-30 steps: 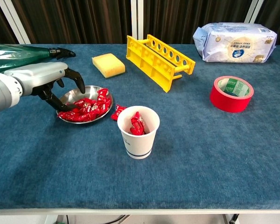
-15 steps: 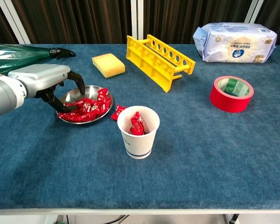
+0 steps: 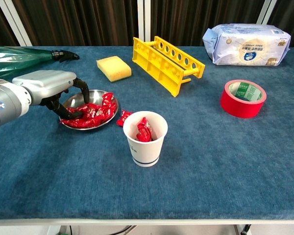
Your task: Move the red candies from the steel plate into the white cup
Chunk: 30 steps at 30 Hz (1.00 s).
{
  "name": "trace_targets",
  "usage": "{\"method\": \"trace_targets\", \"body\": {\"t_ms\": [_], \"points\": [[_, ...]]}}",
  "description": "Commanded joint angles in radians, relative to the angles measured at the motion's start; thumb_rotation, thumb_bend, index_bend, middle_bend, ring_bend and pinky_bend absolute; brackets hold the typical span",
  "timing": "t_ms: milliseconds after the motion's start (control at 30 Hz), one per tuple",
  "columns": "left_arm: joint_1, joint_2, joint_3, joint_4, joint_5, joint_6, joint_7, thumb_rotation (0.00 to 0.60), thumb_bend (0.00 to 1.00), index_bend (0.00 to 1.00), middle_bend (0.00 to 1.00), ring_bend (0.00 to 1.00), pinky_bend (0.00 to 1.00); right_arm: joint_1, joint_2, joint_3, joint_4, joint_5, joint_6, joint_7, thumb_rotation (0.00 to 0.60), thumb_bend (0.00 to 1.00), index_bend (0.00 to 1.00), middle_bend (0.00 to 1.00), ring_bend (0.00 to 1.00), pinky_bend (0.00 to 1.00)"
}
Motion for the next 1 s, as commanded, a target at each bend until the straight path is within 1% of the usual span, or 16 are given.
{"method": "trace_targets", "body": {"t_ms": [33, 400, 633, 833, 1000], "points": [[0.000, -0.006, 0.000, 0.007, 0.000, 0.002, 0.004, 0.580, 0.28, 0.41, 0.24, 0.13, 0.25, 0.000, 0.000, 0.000, 0.000, 0.000, 0.000, 0.001, 0.600, 0.30, 0.00, 0.00, 0.00, 0.00], [0.007, -0.018, -0.004, 0.018, 0.019, 0.015, 0.002, 0.584, 0.29, 0.49, 0.24, 0.13, 0.25, 0.000, 0.000, -0.001, 0.000, -0.002, 0.001, 0.002, 0.600, 0.30, 0.00, 0.00, 0.00, 0.00], [0.023, -0.001, -0.010, -0.013, 0.072, 0.051, -0.026, 0.587, 0.29, 0.52, 0.25, 0.13, 0.26, 0.000, 0.000, -0.001, 0.001, -0.001, 0.001, 0.001, 0.600, 0.30, 0.00, 0.00, 0.00, 0.00], [0.048, 0.045, -0.012, -0.086, 0.122, 0.096, -0.043, 0.590, 0.29, 0.52, 0.25, 0.13, 0.26, 0.000, 0.000, -0.001, 0.000, -0.002, 0.000, 0.000, 0.600, 0.30, 0.00, 0.00, 0.00, 0.00], [0.080, 0.106, -0.003, -0.185, 0.174, 0.132, -0.072, 0.589, 0.29, 0.52, 0.25, 0.13, 0.26, 0.001, -0.001, -0.002, 0.000, -0.002, -0.001, -0.001, 0.600, 0.30, 0.00, 0.00, 0.00, 0.00]]}}
